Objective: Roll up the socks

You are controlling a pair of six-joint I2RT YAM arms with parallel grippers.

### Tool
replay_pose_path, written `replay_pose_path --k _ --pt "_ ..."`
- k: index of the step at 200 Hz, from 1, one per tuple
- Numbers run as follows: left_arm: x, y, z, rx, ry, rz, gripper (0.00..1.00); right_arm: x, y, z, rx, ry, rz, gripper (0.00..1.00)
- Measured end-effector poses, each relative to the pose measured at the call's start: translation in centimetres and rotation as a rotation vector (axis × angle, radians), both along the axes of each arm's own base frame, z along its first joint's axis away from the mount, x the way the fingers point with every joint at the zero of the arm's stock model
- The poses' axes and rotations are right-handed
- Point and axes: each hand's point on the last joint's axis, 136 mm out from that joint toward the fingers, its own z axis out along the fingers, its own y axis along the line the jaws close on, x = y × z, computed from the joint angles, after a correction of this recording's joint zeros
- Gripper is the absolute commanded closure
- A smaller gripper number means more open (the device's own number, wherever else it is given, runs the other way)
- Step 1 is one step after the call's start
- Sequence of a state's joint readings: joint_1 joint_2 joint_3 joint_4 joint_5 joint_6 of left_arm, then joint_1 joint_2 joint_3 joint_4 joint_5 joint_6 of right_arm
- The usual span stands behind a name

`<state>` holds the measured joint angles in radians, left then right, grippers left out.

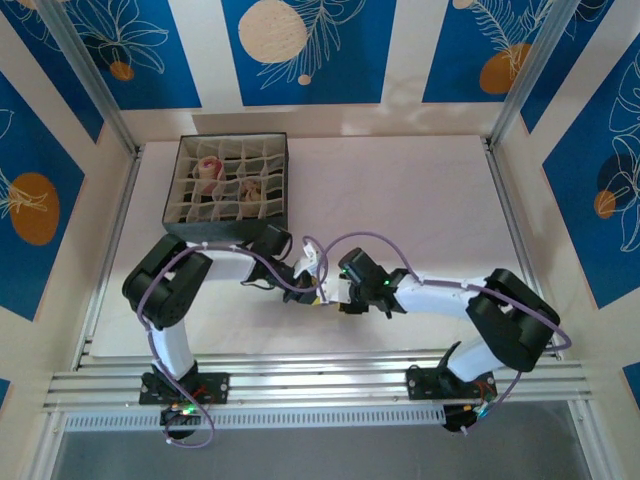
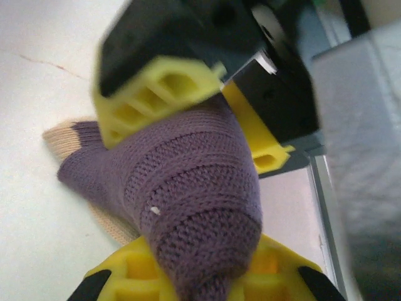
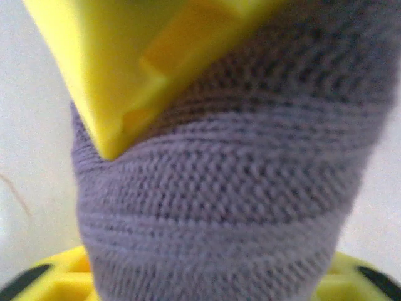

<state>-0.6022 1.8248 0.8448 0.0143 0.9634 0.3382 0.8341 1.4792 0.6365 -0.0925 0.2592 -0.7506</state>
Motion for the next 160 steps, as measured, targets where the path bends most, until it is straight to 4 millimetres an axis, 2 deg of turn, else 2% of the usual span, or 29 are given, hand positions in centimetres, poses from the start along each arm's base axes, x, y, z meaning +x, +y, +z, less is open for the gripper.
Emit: replay_pose_path --k 5,36,57,72,83,122,141,160 --pt "0.0 0.1 0.0 0.001 0.006 0.002 0.93 0.1 0.1 0.0 0.000 -0.001 -0.007 1.00" --pt "0.6 0.6 0.5 0.011 -0.005 0.039 0.82 0.4 0.6 0.5 0.011 -0.016 -0.038 1.00" --pt "0.7 1.3 1.9 0.010 -0.056 0.073 0.72 0.3 1.2 1.9 0.066 -0.022 -0.062 1.00" --pt "1.2 1.7 4.3 -0.023 -0.135 0.111 0.63 0.4 1.7 3.9 0.139 -0.024 -0.092 1.00" --pt "1.8 2.0 6.8 -0.067 -0.214 0.146 0.57 0.6 2.1 5.8 0.198 -0.014 -0.123 1.00" --pt "4.3 3.7 15.9 -0.226 -0.532 0.309 0.52 2.5 4.0 13.6 0.427 0.040 -0.221 1.00" --pt "4.8 5.1 18.5 -0.275 -0.635 0.412 0.45 2.9 4.5 16.0 0.510 0.114 -0.259 1.00" --pt "4.9 6.8 19.9 -0.306 -0.672 0.532 0.33 2.6 4.9 17.7 0.580 0.219 -0.269 1.00"
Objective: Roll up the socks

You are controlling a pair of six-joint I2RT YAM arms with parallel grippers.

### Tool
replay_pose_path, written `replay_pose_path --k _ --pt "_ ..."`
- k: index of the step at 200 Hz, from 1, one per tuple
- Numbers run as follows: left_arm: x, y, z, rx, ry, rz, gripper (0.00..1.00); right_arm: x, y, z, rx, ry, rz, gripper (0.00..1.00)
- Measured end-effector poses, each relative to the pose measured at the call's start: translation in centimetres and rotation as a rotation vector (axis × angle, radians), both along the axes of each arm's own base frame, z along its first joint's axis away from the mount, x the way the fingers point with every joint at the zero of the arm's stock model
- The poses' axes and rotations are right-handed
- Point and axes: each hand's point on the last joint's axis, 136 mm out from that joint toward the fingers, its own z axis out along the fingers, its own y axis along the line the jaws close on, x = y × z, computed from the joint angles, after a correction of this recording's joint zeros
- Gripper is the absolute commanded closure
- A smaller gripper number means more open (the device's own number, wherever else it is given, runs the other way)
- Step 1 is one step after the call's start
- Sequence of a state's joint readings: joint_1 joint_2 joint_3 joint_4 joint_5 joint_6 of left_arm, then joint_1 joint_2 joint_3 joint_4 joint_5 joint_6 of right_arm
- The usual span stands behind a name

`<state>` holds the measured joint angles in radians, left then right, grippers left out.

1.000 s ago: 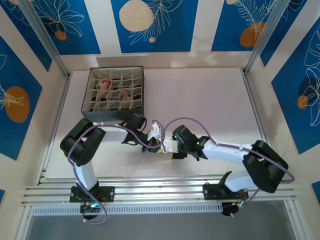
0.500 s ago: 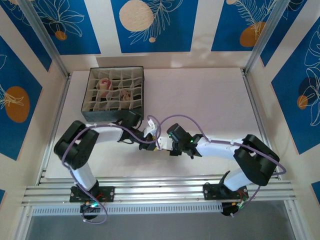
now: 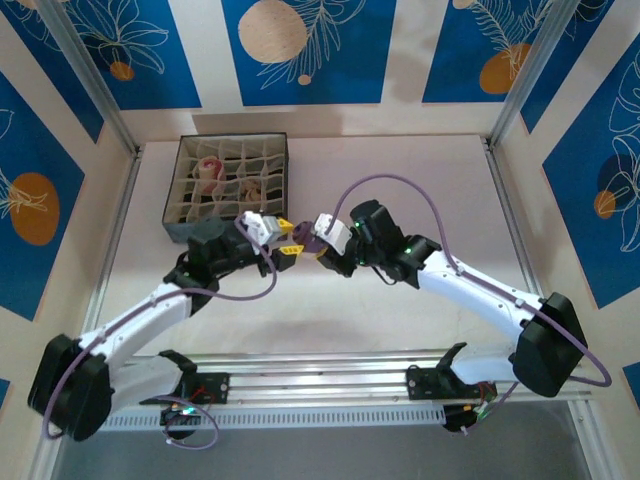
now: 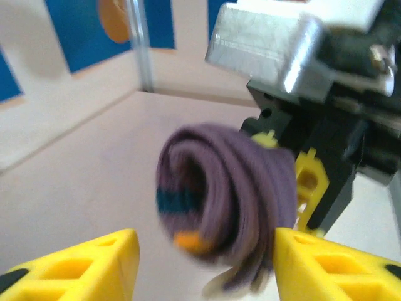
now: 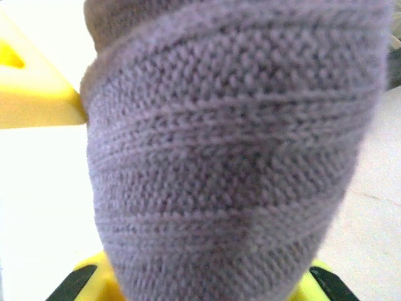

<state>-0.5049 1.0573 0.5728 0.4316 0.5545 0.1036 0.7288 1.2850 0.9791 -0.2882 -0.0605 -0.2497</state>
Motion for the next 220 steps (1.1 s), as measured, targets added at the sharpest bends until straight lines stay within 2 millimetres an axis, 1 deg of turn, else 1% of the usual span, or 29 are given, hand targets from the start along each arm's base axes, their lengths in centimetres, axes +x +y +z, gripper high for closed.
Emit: replay_pose_path --k 12,23,34,52,68,90,111,130,152,171,181,204,210,215,220 --pt "-0.3 0.8 0.8 -0.033 -0.011 0.028 0.21 -0.4 0.3 1.1 0.051 0.050 0.026 1.00" --pt "-1.0 1.3 2.0 -0.055 -0.045 0.022 0.12 -1.1 0.7 2.2 0.099 0.096 0.062 1.00" --pt "-1.8 1.4 3.1 -0.074 -0.070 0.000 0.07 -1.8 1.2 3.2 0.141 0.135 0.102 1.00" --pt "-3.2 1.2 4.2 -0.093 -0.093 -0.061 0.04 -3.1 2.1 4.9 0.202 0.193 0.181 1.00" --pt "-4.3 0.9 4.5 -0.102 -0.090 -0.122 0.04 -4.1 2.6 5.9 0.241 0.239 0.237 1.00" --pt "-5.4 0.4 4.5 -0.115 -0.071 -0.201 0.04 -5.5 2.9 6.5 0.275 0.296 0.299 1.00" --pt "-6.4 -0.1 4.7 -0.121 -0.051 -0.278 0.09 -6.9 3.0 7.0 0.298 0.350 0.360 1.00" --pt "-6.9 -0.6 5.5 -0.127 -0.047 -0.344 0.15 -8.2 3.2 8.0 0.319 0.384 0.424 1.00" --pt "-7.9 -1.1 6.6 -0.137 -0.037 -0.438 0.28 -9.5 3.6 9.2 0.331 0.402 0.500 1.00" --pt "-8.8 -1.3 7.3 -0.151 -0.026 -0.518 0.51 -10.0 3.8 9.6 0.338 0.420 0.542 1.00" --pt "-9.3 -1.3 7.4 -0.154 -0.026 -0.554 0.65 -10.1 3.8 9.6 0.341 0.429 0.556 1.00" --pt "-9.7 -1.3 7.5 -0.160 -0.003 -0.583 0.93 -10.2 3.5 9.6 0.353 0.453 0.568 1.00" --pt "-9.7 -1.2 7.6 -0.162 -0.007 -0.585 0.99 -10.2 3.4 9.7 0.358 0.453 0.570 1.00" --pt "-9.7 -1.2 7.7 -0.162 -0.018 -0.585 1.00 -10.1 3.4 9.8 0.364 0.453 0.573 1.00" --pt "-9.6 -1.1 7.8 -0.163 -0.023 -0.583 1.00 -10.0 3.3 9.8 0.370 0.452 0.573 0.92"
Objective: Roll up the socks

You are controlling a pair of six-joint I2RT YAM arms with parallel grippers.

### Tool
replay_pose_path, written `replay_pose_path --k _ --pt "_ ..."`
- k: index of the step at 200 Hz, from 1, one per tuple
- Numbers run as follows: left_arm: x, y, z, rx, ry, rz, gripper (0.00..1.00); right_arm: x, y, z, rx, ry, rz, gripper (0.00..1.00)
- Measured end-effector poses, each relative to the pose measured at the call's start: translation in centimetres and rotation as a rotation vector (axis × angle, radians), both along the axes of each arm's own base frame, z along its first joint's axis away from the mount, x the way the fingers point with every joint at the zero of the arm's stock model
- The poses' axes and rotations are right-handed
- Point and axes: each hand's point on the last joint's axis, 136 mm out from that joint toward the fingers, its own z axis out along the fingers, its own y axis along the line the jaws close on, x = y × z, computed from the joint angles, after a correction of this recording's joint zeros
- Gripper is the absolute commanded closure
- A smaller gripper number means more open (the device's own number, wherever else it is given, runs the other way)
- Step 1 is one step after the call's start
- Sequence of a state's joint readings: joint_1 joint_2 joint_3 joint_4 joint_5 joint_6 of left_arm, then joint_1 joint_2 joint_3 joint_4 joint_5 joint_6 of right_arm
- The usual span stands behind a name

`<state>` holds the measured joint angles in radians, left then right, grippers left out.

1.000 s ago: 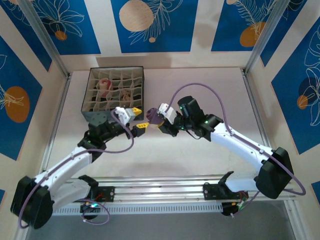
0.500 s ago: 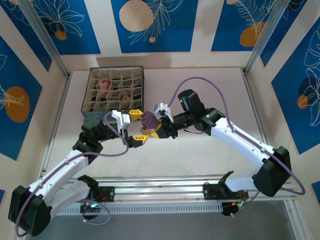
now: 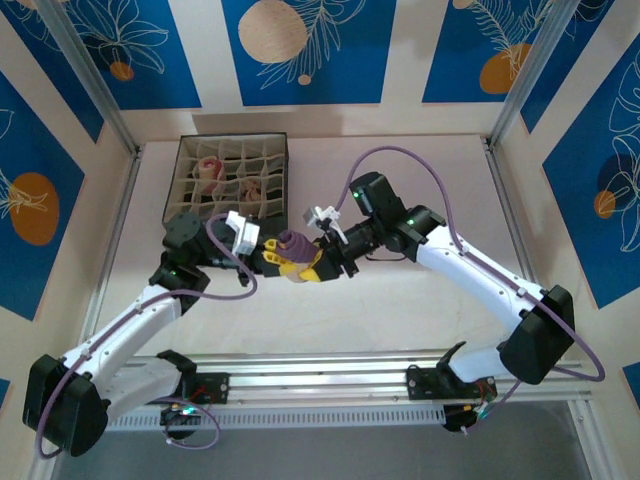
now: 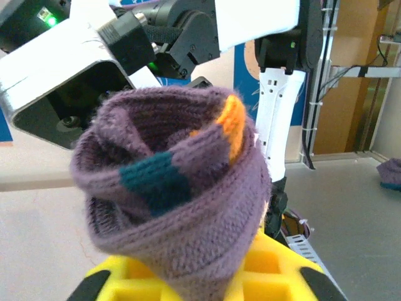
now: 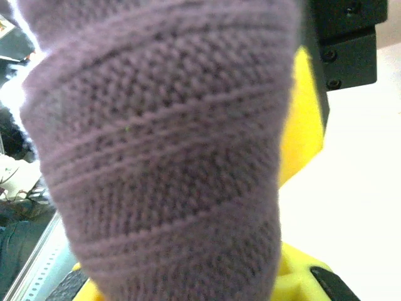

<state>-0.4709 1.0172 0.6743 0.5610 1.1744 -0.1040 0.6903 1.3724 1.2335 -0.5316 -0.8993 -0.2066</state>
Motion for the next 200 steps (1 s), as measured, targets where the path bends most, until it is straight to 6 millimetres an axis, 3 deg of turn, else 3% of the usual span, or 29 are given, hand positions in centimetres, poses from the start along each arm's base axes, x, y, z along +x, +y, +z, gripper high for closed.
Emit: replay_pose_path --k 11,42,68,96,113,139,171,200 --pt "0.2 0.0 0.1 -0.001 0.001 0.012 1.00 0.3 -0.1 0.0 0.004 0.008 -0.010 0.62" --pt "1.8 0.3 -0.1 0.020 -0.003 0.112 1.00 2.8 -0.4 -0.3 -0.036 0.018 -0.125 0.42" --pt "5.6 1.6 0.1 0.083 -0.019 0.356 1.00 6.8 -1.8 -1.2 -0.100 0.041 -0.315 0.41" --pt "12.7 5.8 -0.6 0.199 0.028 0.715 1.00 10.9 -3.8 -2.6 -0.191 0.063 -0.537 0.41" --pt "17.2 8.7 -2.7 0.295 0.088 0.907 1.00 12.7 -4.8 -3.4 -0.240 0.073 -0.647 0.41" --pt "22.4 11.0 -7.3 0.465 0.164 1.063 1.00 14.6 -5.9 -4.8 -0.302 0.104 -0.770 0.41" --pt "26.4 10.8 -12.7 0.636 0.214 1.084 1.00 16.6 -7.4 -7.3 -0.394 0.182 -0.908 0.41" --pt "26.7 7.7 -16.4 0.735 0.215 1.025 1.00 18.0 -10.4 -10.5 -0.507 0.323 -1.041 0.42"
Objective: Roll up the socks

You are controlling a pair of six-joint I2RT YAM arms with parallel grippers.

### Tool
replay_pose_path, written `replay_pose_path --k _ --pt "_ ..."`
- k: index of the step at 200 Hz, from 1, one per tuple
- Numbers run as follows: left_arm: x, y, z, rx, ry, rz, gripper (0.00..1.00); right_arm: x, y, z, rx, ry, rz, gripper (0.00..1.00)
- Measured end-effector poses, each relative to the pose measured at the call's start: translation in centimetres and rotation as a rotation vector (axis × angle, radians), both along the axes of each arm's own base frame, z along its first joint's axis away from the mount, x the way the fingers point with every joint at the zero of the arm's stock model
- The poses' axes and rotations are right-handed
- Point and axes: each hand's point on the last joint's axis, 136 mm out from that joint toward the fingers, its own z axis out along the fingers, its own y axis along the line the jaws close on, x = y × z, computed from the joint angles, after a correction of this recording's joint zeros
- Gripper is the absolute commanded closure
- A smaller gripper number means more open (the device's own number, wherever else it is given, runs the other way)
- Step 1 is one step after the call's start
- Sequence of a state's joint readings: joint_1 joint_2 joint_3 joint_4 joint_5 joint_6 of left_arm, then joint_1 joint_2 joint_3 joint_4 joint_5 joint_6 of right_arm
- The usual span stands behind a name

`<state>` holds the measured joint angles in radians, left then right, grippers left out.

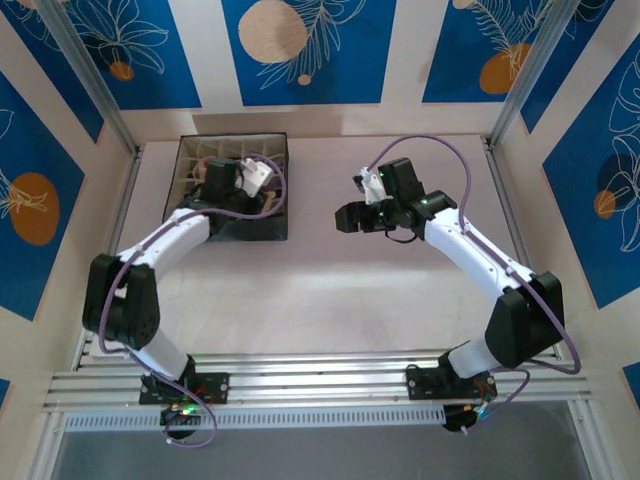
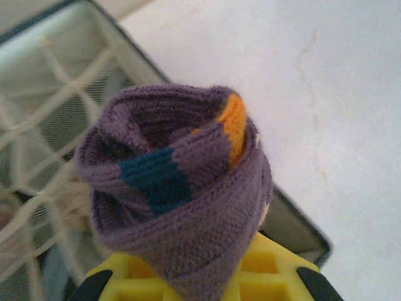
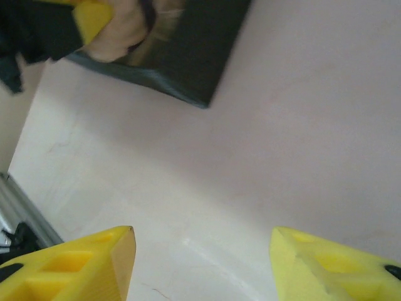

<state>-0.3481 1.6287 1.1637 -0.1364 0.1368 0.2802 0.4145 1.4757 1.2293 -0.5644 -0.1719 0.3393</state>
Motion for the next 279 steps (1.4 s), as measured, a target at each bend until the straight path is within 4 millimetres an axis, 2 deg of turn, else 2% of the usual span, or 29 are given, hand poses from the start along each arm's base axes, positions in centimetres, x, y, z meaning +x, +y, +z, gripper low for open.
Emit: replay_pose_path --k 26,71,92,114,143,155,175,192,216,248,265,279 --pt "-1.3 -5.3 -1.4 0.037 0.011 -0.097 1.00 0.7 -2.5 -1.6 -0.021 0.081 -0.101 0.42" --pt "-4.6 -14.0 -1.3 0.019 0.010 -0.258 1.00 0.2 -4.1 -3.5 -0.032 0.149 -0.154 0.43" --pt "-6.5 -17.0 -1.0 0.004 0.016 -0.314 1.00 0.3 -4.3 -4.2 -0.033 0.172 -0.160 0.43" --pt "-7.9 -18.7 -0.4 -0.021 0.015 -0.334 1.00 1.1 -4.3 -4.8 -0.039 0.199 -0.161 0.43" --pt "-8.1 -17.7 0.2 -0.026 0.008 -0.301 1.00 1.7 -3.9 -4.8 -0.034 0.213 -0.151 0.43" --pt "-8.1 -16.6 1.3 -0.034 -0.013 -0.282 1.00 2.2 -3.6 -4.7 -0.029 0.211 -0.148 0.43" --pt "-7.8 -14.8 4.6 -0.075 -0.073 -0.250 1.00 3.4 -3.0 -4.7 -0.021 0.214 -0.142 0.43" --pt "-7.1 -12.3 7.5 -0.130 -0.130 -0.196 1.00 4.7 -2.2 -5.0 -0.015 0.218 -0.131 0.43" --pt "-5.1 -8.0 9.6 -0.195 -0.174 -0.092 1.00 6.8 -0.7 -5.1 -0.015 0.217 -0.110 0.44" --pt "-2.5 -3.5 8.4 -0.212 -0.154 0.021 1.00 8.6 1.4 -5.3 -0.014 0.207 -0.081 0.44" --pt "-1.6 -2.9 7.4 -0.221 -0.130 0.039 1.00 9.2 2.1 -5.7 -0.020 0.215 -0.070 0.45" --pt "-1.1 -3.2 6.2 -0.227 -0.103 0.027 1.00 9.6 2.4 -6.0 -0.027 0.222 -0.064 0.46"
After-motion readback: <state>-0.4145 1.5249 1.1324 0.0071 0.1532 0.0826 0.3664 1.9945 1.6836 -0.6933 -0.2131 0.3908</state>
